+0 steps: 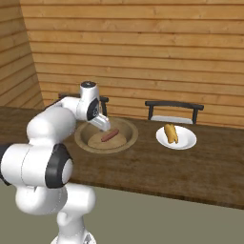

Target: Place one bun and one sausage from the bowl on each plate.

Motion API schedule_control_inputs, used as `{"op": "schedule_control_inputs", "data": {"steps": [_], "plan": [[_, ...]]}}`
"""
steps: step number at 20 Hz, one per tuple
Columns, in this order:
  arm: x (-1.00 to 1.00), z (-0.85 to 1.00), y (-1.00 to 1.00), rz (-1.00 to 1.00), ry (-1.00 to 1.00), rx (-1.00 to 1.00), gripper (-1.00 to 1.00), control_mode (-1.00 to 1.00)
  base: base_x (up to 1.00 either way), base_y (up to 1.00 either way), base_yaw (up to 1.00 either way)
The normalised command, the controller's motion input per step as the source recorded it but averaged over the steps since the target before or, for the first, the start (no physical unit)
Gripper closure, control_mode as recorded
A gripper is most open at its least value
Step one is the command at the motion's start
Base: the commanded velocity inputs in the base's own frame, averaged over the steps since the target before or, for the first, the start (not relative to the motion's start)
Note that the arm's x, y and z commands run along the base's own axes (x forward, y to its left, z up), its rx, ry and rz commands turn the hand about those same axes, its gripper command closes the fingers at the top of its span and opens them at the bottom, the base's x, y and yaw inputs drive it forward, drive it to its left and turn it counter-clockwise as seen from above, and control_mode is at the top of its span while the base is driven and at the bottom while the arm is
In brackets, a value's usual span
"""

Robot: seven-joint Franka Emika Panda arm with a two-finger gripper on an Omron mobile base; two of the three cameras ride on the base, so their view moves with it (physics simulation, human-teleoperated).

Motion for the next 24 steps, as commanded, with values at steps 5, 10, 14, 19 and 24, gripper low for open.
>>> {"op": "schedule_control_inputs", "data": {"steps": [5,10,14,19,24], "plan": [[0.47,-0.53,-0.03,-0.03,0.15,-0.15,-1.0,-1.0,0.0,0.0,0.0],[0.95,-0.23,-0.01,0.0,0.16,-0.02,-1.0,-1.0,0.0,0.0,0.0],[0.8,-0.37,-0.11,0.0,0.12,0.0,-1.0,-1.0,0.0,0.0,0.0],[0.23,-0.77,-0.21,0.0,0.0,-0.01,-1.0,-1.0,0.0,0.0,0.0],[-0.37,-0.88,-0.15,0.0,-0.14,-0.04,-1.0,-1.0,0.0,0.0,0.0]]}}
